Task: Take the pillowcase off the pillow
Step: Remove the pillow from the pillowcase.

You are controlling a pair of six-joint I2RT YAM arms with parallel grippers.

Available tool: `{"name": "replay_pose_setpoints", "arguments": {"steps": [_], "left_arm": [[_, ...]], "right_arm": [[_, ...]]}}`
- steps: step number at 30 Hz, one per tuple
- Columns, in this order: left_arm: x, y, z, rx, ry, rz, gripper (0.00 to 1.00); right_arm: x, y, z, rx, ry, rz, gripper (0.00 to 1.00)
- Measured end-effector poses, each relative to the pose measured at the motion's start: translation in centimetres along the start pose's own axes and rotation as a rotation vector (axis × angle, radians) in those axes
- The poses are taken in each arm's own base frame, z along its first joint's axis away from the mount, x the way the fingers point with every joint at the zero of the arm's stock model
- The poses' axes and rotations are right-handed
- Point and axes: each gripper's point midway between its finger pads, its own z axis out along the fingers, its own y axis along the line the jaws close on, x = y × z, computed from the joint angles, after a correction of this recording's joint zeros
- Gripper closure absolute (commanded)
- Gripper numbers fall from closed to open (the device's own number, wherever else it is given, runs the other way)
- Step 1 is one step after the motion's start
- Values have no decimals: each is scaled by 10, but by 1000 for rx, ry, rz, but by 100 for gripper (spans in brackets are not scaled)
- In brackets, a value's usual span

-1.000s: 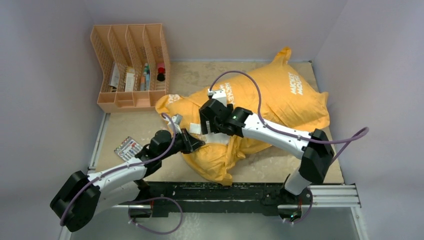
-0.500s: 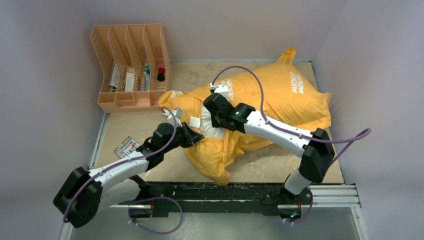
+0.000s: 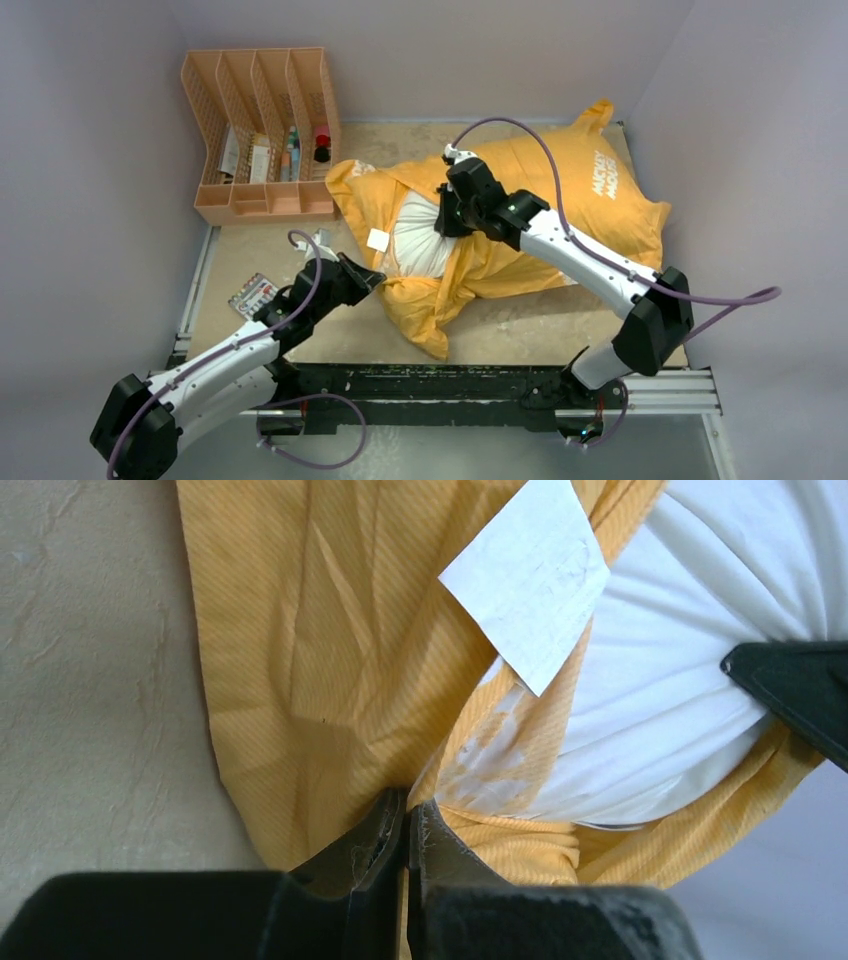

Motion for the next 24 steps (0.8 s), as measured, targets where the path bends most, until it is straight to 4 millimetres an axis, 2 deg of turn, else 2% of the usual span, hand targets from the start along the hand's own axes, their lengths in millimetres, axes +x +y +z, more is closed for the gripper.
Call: {"name": "replay_pose_setpoints", "arguments": {"steps": [1, 4, 7, 9, 10, 11, 12, 16, 18, 22, 24], "left_arm": [[1, 1, 0, -6, 5, 3, 94], [3, 0, -4, -17, 30, 41, 68], [0, 1, -12, -71, 53, 106, 50], [-9, -1, -18, -117, 43, 155, 44], [-17, -3, -22, -151, 28, 180, 42], [-34, -14, -28, -174, -5, 217, 41], [-36, -15, -28, -177, -12, 220, 39], [-59, -49, -31, -138, -53, 296, 37], [-61, -55, -24, -133, -49, 329, 35], [-48, -46, -2, -162, 23, 384, 30], [-43, -45, 7, -156, 50, 402, 34]], "right_arm": [[5, 1, -3, -26, -1, 0, 100], [17, 0, -10, -79, -12, 3, 100], [37, -5, -15, -111, -42, 32, 100], [56, -1, -13, -134, -47, 55, 100], [68, 2, -12, -145, -45, 68, 100], [81, 5, -10, -149, -43, 81, 100], [91, 9, -8, -155, -40, 91, 100], [120, 26, -6, -185, -47, 154, 100], [122, 31, -7, -187, -56, 170, 100], [119, 34, -10, -165, -89, 175, 100], [120, 35, -11, -164, -104, 171, 100]]}}
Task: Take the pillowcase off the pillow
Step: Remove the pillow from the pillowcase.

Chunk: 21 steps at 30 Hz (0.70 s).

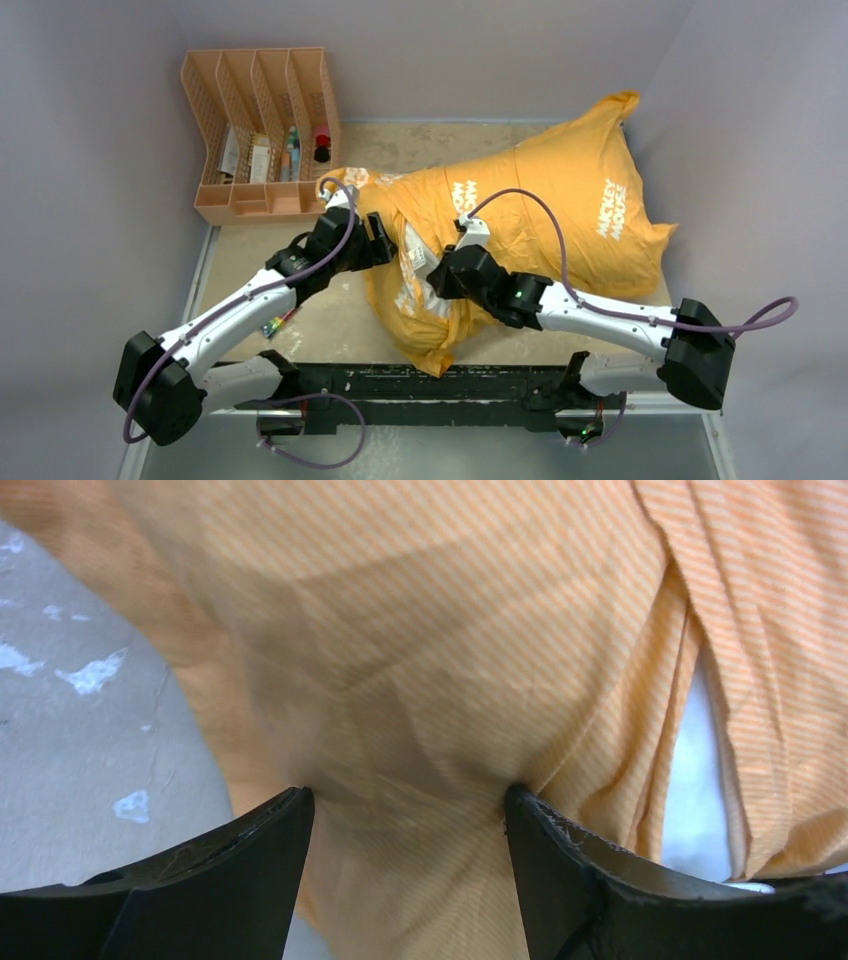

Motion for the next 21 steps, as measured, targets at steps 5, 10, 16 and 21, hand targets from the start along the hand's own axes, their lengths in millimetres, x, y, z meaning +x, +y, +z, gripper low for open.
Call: {"name": "replay_pose_setpoints", "arguments": {"steps": [5, 10, 16, 21], "left_arm": [[5, -8, 16, 42, 23, 52, 100], [17, 3, 26, 39, 22, 48, 100], [41, 4, 9, 110, -53, -23, 100], [67, -14, -9, 170, -21, -8, 100]], "right_arm": [[1, -1, 0, 14, -22, -15, 100], [-14, 8, -12, 56, -37, -81, 83], [-54, 38, -41, 23, -72, -247, 47], [-101, 80, -61, -58, -169, -330, 39]]}}
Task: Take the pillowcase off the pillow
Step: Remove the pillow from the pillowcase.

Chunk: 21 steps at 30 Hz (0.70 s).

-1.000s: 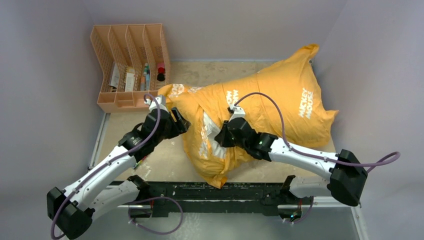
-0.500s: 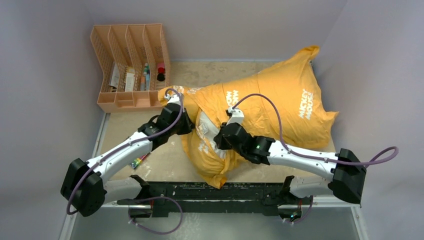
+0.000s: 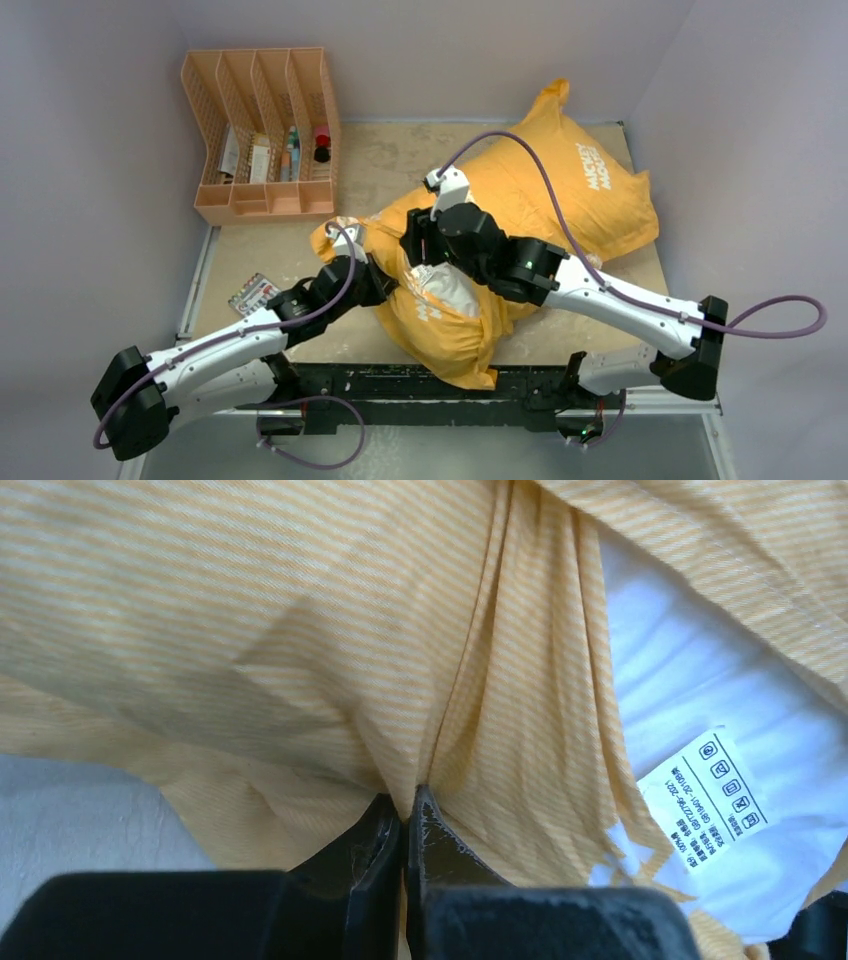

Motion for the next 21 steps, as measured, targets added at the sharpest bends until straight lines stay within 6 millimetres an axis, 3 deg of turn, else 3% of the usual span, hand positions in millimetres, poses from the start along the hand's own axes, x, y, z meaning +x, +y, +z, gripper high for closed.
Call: {"name": "replay_pose_setpoints", "arguments": {"steps": [4, 7, 10, 11, 13, 14, 15, 16, 18, 21], "left_arm": [[1, 4, -4, -24, -6, -14, 100], [-2, 7, -8, -38, -23, -22, 100], [-4, 9, -12, -44, -32, -29, 100], [-5, 9, -13, -45, -36, -30, 100], [-7, 12, -15, -55, -44, -30, 100], [-7, 13, -16, -63, -48, -31, 100], [-7, 16, -16, -74, -51, -30, 100], [-7, 18, -15, -84, -53, -32, 100], [-8, 23, -15, -106, -63, -35, 100], [-10, 27, -15, -129, -80, -60, 100]], "right_arm": [[-20, 11, 18, 21, -13, -79, 36], [-6, 0, 44, 92, 55, -170, 31], [22, -23, 70, 161, 159, -255, 31], [32, -34, 78, 189, 197, -279, 34], [49, -59, 94, 270, 270, -319, 50], [55, -71, 100, 322, 299, -337, 61], [56, -79, 106, 365, 317, -350, 81], [55, -82, 110, 393, 322, -356, 89], [48, -89, 113, 431, 315, -358, 93], [29, -92, 101, 427, 270, -345, 100]]}}
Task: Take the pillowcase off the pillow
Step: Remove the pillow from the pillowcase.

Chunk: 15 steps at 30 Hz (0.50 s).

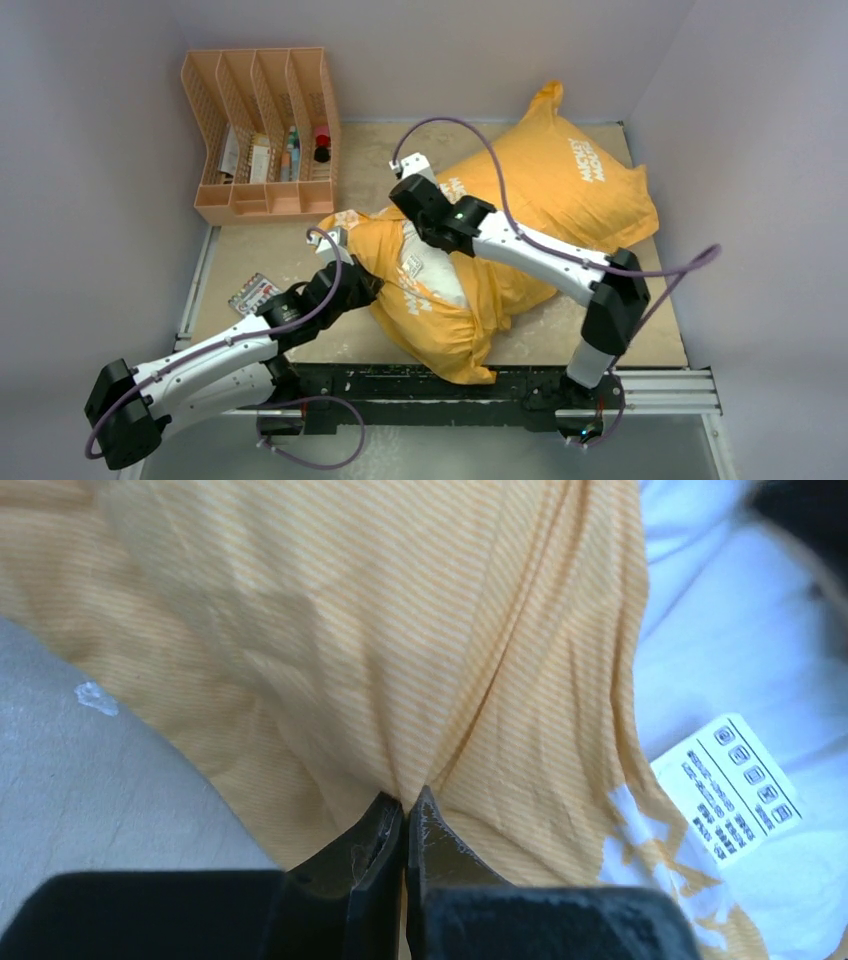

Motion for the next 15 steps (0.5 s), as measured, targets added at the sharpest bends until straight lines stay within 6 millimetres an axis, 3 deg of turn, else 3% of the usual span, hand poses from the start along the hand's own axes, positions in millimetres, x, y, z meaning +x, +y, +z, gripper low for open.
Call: {"name": "replay_pose_setpoints", "arguments": {"steps": [2, 5, 9, 11, 13, 15], "left_arm": [[1, 2, -1, -16, -3, -23, 100], [-1, 6, -2, -49, -15, -64, 100], [-13, 3, -5, -69, -58, -128, 100], [-20, 4, -6, -83, -88, -154, 100], [-21, 9, -8, -101, -97, -158, 100], [-21, 11, -11, -103, -94, -150, 79]], "right_arm": [[-11, -17, -16, -1, -43, 38, 100], [-35, -57, -41, -27, -128, 160, 100], [-32, -110, -42, 16, -118, 261, 100], [-20, -116, -30, 30, -69, 278, 100], [-6, -109, -20, 11, -34, 285, 100], [4, -98, -14, -34, -27, 305, 100]]}}
